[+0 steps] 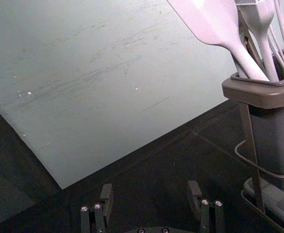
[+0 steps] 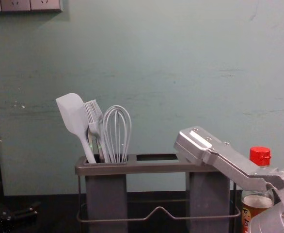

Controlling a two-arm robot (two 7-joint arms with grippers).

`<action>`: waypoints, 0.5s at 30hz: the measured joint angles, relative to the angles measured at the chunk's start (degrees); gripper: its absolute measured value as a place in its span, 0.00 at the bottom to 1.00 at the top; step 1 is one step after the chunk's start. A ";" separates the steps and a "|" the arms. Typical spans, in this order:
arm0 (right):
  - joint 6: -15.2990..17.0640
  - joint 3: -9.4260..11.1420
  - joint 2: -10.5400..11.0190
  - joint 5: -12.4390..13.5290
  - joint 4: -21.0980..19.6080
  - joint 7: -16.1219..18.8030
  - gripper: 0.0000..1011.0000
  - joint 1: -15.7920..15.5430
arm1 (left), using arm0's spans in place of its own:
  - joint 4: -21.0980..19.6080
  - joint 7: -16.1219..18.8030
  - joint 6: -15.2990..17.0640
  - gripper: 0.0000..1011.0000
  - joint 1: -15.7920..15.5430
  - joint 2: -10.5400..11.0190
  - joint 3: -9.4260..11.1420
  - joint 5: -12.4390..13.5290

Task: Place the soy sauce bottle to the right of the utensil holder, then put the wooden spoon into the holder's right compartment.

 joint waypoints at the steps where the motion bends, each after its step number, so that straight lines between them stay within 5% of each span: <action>1: -0.01 0.08 -0.05 -0.16 0.05 0.11 0.99 -0.06 | 0.00 0.00 0.00 0.99 0.00 0.00 0.00 0.00; 15: -0.92 1.39 -0.62 -1.13 1.28 1.93 0.83 -0.48 | 0.00 0.00 0.00 0.99 0.00 0.00 0.00 0.00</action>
